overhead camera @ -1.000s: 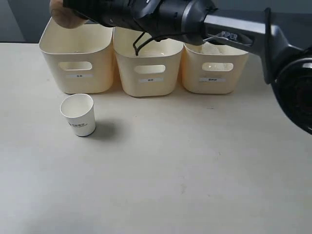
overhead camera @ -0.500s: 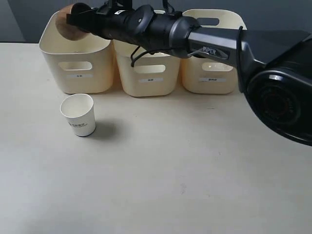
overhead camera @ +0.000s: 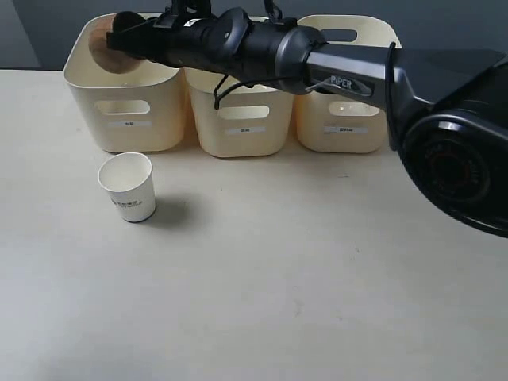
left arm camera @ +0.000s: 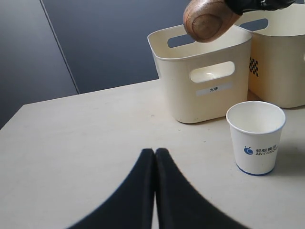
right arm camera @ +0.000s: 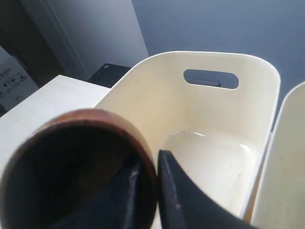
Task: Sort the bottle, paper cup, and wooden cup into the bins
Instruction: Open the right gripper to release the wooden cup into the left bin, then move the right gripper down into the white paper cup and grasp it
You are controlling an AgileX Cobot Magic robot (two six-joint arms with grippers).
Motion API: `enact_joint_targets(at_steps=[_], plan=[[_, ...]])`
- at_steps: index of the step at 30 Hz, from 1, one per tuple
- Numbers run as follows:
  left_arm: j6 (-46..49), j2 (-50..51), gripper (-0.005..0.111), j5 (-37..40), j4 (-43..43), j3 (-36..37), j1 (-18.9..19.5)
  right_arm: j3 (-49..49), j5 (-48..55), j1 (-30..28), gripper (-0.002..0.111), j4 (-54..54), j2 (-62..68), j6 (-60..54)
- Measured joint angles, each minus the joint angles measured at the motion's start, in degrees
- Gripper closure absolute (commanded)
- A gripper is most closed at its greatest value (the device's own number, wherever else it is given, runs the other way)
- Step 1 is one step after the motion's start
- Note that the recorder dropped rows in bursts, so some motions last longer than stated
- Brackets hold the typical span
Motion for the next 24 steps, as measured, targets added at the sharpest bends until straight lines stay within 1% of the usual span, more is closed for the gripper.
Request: enact_joint_targets(at_steps=[1, 2, 3, 4, 5, 7, 11, 14, 17, 24], plan=[[0.0, 0.0, 0.107, 0.0, 0.0, 0.0, 0.0, 0.0, 0.0, 0.0, 0.063, 0.0, 0.0, 0.0], [0.0, 0.0, 0.107, 0.0, 0.0, 0.0, 0.0, 0.0, 0.1, 0.0, 0.049, 0.0, 0.0, 0.0], [0.0, 0.0, 0.107, 0.0, 0.0, 0.0, 0.0, 0.0, 0.1, 0.0, 0.041, 0.0, 0.0, 0.0], [0.0, 0.0, 0.107, 0.0, 0.0, 0.0, 0.0, 0.0, 0.1, 0.0, 0.037, 0.0, 0.0, 0.0], [0.0, 0.0, 0.107, 0.0, 0.0, 0.0, 0.0, 0.0, 0.1, 0.0, 0.037, 0.0, 0.0, 0.0], [0.0, 0.0, 0.107, 0.0, 0.0, 0.0, 0.0, 0.0, 0.1, 0.0, 0.042, 0.0, 0.0, 0.0], [0.0, 0.0, 0.107, 0.0, 0.0, 0.0, 0.0, 0.0, 0.9, 0.0, 0.058, 0.0, 0.0, 0.0], [0.0, 0.0, 0.107, 0.0, 0.0, 0.0, 0.0, 0.0, 1.8, 0.0, 0.064, 0.0, 0.0, 0.1], [0.0, 0.0, 0.107, 0.0, 0.0, 0.0, 0.0, 0.0, 3.7, 0.0, 0.065, 0.0, -0.1, 0.1], [0.0, 0.0, 0.107, 0.0, 0.0, 0.0, 0.0, 0.0, 12.9, 0.0, 0.065, 0.0, -4.3, 0.3]])
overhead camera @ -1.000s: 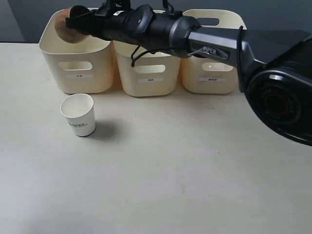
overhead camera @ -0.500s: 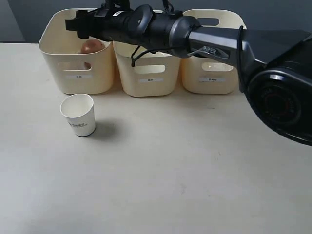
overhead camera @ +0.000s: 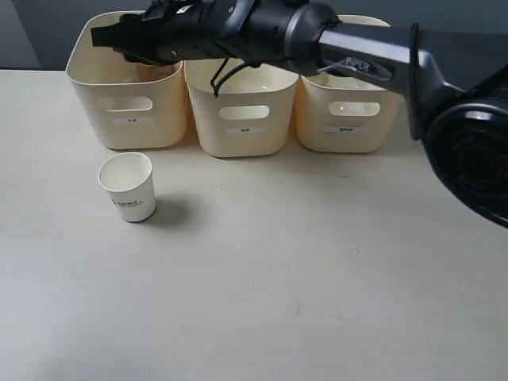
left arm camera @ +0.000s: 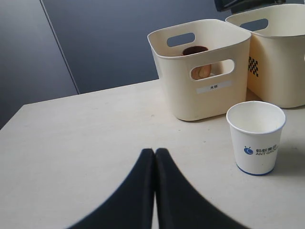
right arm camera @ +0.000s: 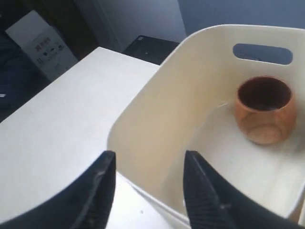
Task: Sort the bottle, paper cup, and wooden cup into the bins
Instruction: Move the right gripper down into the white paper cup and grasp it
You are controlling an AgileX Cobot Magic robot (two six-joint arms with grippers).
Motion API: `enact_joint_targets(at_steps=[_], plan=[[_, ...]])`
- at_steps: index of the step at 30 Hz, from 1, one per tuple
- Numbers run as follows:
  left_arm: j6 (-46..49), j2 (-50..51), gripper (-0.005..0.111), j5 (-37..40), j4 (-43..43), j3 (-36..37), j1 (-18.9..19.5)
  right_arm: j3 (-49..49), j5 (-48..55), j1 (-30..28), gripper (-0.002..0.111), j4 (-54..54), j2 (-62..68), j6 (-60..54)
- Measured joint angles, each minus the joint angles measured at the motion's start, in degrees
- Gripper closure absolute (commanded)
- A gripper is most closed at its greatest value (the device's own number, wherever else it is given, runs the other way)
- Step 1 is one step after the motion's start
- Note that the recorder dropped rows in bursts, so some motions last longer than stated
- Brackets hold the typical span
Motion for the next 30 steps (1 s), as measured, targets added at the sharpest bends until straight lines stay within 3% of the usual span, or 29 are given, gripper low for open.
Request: enact_joint_targets(at_steps=[13, 16, 21, 30], plan=[[0.0, 0.0, 0.107, 0.0, 0.0, 0.0, 0.0, -0.3, 26.8, 0.0, 0.065, -0.4, -6.2, 1.2], [0.0, 0.0, 0.107, 0.0, 0.0, 0.0, 0.0, -0.3, 30.6, 0.2, 0.065, -2.9, -6.2, 3.8], [0.0, 0.0, 0.107, 0.0, 0.0, 0.0, 0.0, -0.3, 36.7, 0.5, 0.065, -16.4, -6.2, 16.3], [0.0, 0.0, 0.107, 0.0, 0.0, 0.0, 0.0, -0.1, 42.0, 0.5, 0.065, -18.1, -4.7, 20.6]])
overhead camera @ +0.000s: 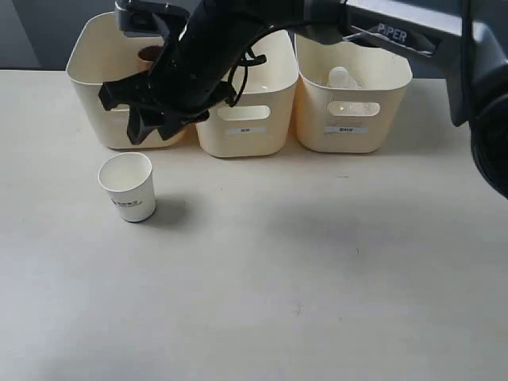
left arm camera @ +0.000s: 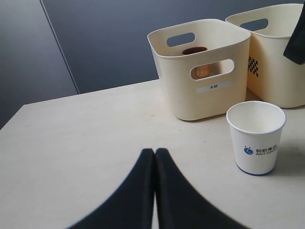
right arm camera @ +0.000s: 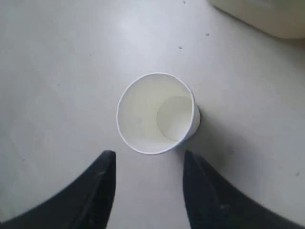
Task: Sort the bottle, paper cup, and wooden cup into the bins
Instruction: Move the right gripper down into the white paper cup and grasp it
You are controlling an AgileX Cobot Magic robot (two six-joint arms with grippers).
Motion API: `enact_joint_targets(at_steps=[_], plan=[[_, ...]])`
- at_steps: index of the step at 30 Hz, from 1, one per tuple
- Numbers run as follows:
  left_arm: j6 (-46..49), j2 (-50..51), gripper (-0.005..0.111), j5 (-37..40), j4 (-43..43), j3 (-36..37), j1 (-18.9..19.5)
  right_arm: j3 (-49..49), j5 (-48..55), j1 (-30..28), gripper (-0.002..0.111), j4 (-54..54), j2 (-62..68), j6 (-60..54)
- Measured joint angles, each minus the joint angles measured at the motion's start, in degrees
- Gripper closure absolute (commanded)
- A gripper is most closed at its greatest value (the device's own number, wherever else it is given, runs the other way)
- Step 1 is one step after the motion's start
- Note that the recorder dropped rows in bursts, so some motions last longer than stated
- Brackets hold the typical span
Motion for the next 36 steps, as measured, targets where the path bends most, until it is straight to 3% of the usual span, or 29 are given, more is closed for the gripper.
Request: enact_joint_targets(at_steps=[11, 20, 36], plan=[[0.0, 0.0, 0.107, 0.0, 0.0, 0.0, 0.0, 0.0, -1.8, 3.0, 0.065, -1.1, 4.2, 1.1], [0.0, 0.0, 0.107, 0.0, 0.0, 0.0, 0.0, 0.0, -3.4, 3.3, 0.065, -8.8, 4.8, 9.3], [0.0, 0.0, 0.107, 0.0, 0.0, 0.0, 0.0, 0.0, -7.4, 3.7, 0.065, -8.4, 5.0, 12.0]])
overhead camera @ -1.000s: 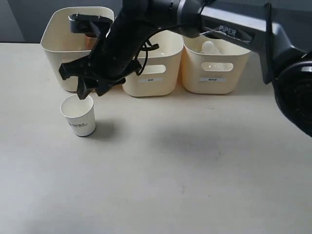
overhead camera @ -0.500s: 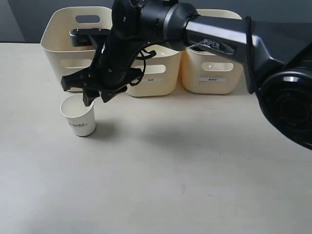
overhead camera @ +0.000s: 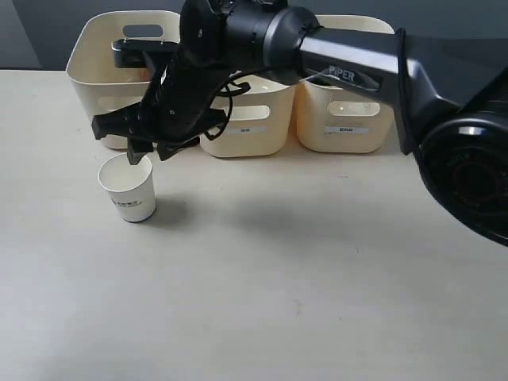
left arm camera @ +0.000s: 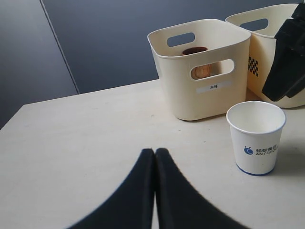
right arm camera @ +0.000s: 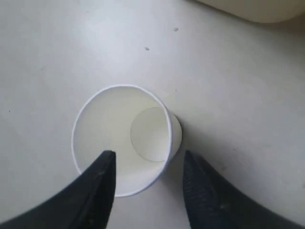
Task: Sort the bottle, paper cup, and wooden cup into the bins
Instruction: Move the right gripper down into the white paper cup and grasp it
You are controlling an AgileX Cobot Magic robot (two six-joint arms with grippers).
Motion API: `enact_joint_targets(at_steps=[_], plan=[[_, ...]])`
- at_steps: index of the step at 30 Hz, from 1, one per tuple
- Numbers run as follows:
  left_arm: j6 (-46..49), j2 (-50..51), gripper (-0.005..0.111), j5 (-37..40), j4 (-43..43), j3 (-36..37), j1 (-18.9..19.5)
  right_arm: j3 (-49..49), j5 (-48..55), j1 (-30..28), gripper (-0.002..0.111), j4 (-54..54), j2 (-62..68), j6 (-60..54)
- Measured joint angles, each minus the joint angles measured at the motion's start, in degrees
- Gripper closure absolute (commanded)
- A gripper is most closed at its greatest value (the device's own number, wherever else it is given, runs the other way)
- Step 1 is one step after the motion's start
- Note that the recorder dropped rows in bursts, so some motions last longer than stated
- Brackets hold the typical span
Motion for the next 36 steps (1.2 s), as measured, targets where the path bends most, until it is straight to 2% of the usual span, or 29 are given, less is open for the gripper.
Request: enact_joint_targets(at_steps=[36], plan=[[0.0, 0.0, 0.107, 0.0, 0.0, 0.0, 0.0, 0.0, -2.8, 0.4, 0.065, 1.7, 3.9, 0.8]])
